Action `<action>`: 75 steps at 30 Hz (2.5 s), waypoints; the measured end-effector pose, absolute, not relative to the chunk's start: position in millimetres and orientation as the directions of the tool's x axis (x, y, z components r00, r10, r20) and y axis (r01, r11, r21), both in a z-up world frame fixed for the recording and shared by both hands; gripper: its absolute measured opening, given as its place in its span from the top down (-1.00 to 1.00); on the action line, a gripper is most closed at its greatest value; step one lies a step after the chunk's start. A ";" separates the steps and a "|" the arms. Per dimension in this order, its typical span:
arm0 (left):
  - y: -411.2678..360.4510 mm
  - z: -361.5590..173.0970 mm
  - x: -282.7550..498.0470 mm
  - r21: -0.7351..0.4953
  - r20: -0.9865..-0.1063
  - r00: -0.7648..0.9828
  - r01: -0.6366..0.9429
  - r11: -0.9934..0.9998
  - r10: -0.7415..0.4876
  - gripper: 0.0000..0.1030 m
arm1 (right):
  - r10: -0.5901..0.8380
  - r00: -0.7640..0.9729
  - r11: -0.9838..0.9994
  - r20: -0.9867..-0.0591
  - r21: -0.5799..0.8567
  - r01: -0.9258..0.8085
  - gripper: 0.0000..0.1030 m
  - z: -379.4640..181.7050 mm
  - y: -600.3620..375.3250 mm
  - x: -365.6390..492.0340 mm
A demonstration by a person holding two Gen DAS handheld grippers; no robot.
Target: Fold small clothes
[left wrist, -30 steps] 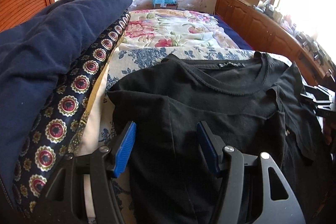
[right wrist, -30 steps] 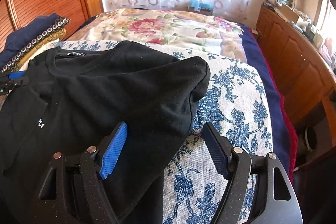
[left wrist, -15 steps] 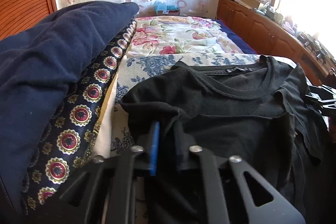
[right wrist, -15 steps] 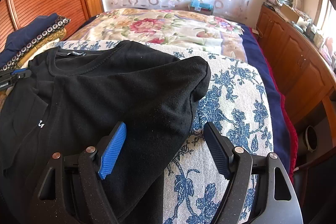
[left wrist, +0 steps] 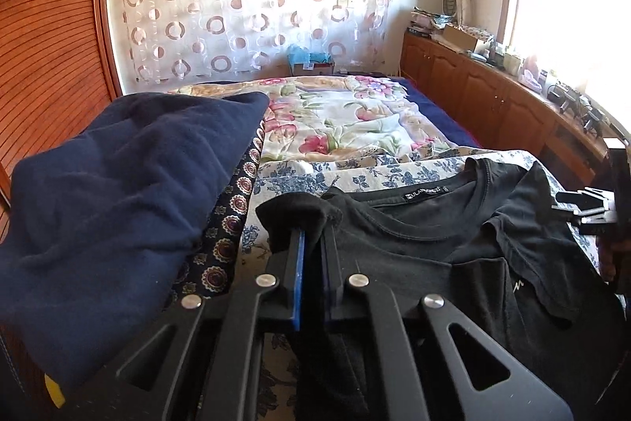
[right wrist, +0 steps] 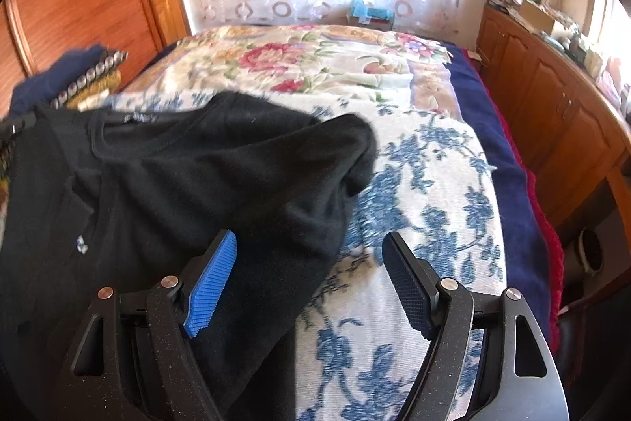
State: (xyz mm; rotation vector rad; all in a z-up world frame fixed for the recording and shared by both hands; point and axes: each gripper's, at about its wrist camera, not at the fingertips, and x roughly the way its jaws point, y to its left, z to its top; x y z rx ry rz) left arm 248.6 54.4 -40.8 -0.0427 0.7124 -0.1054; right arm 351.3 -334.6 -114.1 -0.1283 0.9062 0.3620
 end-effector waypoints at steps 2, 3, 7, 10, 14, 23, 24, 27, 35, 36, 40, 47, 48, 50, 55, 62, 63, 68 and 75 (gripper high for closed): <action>55.0 -39.7 245.6 -0.085 -0.645 0.754 0.087 0.993 -0.122 0.93 | 0.252 0.557 0.936 -0.791 0.054 -0.347 -0.51 -110.2 -341.4 357.9; 55.0 -39.0 244.6 -0.091 -0.643 0.755 0.095 0.991 -0.131 0.93 | 0.250 0.553 0.936 -0.795 0.052 -0.348 -0.51 -109.5 -342.6 361.8; 51.5 -35.0 238.6 -0.112 -0.630 0.759 0.118 0.987 -0.162 0.93 | 0.259 0.512 0.933 -0.819 0.073 -0.353 -0.51 -113.6 -344.2 381.3; 50.3 -31.5 233.4 -0.130 -0.623 0.760 0.132 0.983 -0.184 0.93 | 0.260 0.508 0.929 -0.821 0.069 -0.363 -0.28 -116.2 -339.9 396.0; 44.2 -20.4 219.9 -0.141 -0.600 0.771 0.160 0.977 -0.213 0.93 | 0.322 0.483 0.903 -0.815 0.110 -0.415 0.81 -114.7 -325.7 410.9; 44.0 17.6 158.9 -0.130 -0.486 0.845 0.184 0.974 -0.225 0.93 | 0.407 0.612 0.873 -0.678 0.092 -0.479 0.92 -48.5 -311.7 354.8; 44.5 21.1 149.1 -0.129 -0.474 0.851 0.187 0.974 -0.227 0.93 | 0.419 0.623 0.868 -0.661 0.089 -0.489 0.92 -39.0 -311.0 342.1; 48.7 27.0 122.9 -0.131 -0.448 0.864 0.193 0.972 -0.232 0.93 | 0.443 0.643 0.856 -0.625 0.082 -0.510 0.93 -17.5 -309.6 310.2; 66.7 26.8 49.6 -0.134 -0.408 0.888 0.170 0.976 -0.211 0.93 | 0.452 0.676 0.856 -0.582 0.070 -0.512 0.93 5.8 -330.0 209.4; 71.9 25.1 35.5 -0.143 -0.402 0.894 0.153 0.978 -0.199 0.93 | 0.453 0.675 0.857 -0.583 0.075 -0.510 0.93 5.4 -334.2 196.5; 78.3 17.1 -9.7 -0.146 -0.395 0.900 0.138 0.980 -0.186 0.93 | 0.420 0.673 0.867 -0.609 0.051 -0.495 0.93 -2.4 -345.4 156.3; 90.1 -4.4 -60.9 -0.169 -0.450 0.875 0.111 0.979 -0.177 0.92 | 0.397 0.624 0.882 -0.673 0.092 -0.463 0.93 -16.3 -364.4 99.7; 91.0 -7.3 -62.0 -0.175 -0.469 0.864 0.114 0.978 -0.185 0.92 | 0.392 0.625 0.882 -0.675 0.083 -0.464 0.93 -15.4 -364.8 91.2; 86.5 -11.1 -62.6 -0.166 -0.497 0.848 0.114 0.979 -0.183 0.92 | 0.389 0.623 0.883 -0.679 0.081 -0.462 0.92 -16.8 -367.8 77.7; 74.2 -32.4 -56.1 -0.129 -0.567 0.804 0.124 0.984 -0.176 0.72 | 0.343 0.594 0.887 -0.728 0.042 -0.460 0.92 -37.8 -361.2 64.9; 70.2 -37.3 -59.7 -0.117 -0.582 0.786 0.170 0.978 -0.206 0.40 | 0.303 0.582 0.901 -0.754 0.027 -0.433 0.88 -56.1 -363.2 68.2; 70.6 -35.7 -59.5 -0.113 -0.581 0.788 0.169 0.979 -0.203 0.36 | 0.302 0.584 0.901 -0.753 0.025 -0.434 0.86 -54.7 -364.0 68.0; 76.1 -30.5 -53.5 -0.115 -0.577 0.791 0.165 0.980 -0.201 0.08 | 0.290 0.618 0.907 -0.730 0.004 -0.422 0.26 -38.9 -367.3 67.2; 82.0 -28.2 -30.5 -0.126 -0.590 0.779 0.168 0.978 -0.210 -0.01 | 0.277 0.669 0.917 -0.690 -0.020 -0.399 -0.25 -20.3 -369.6 79.5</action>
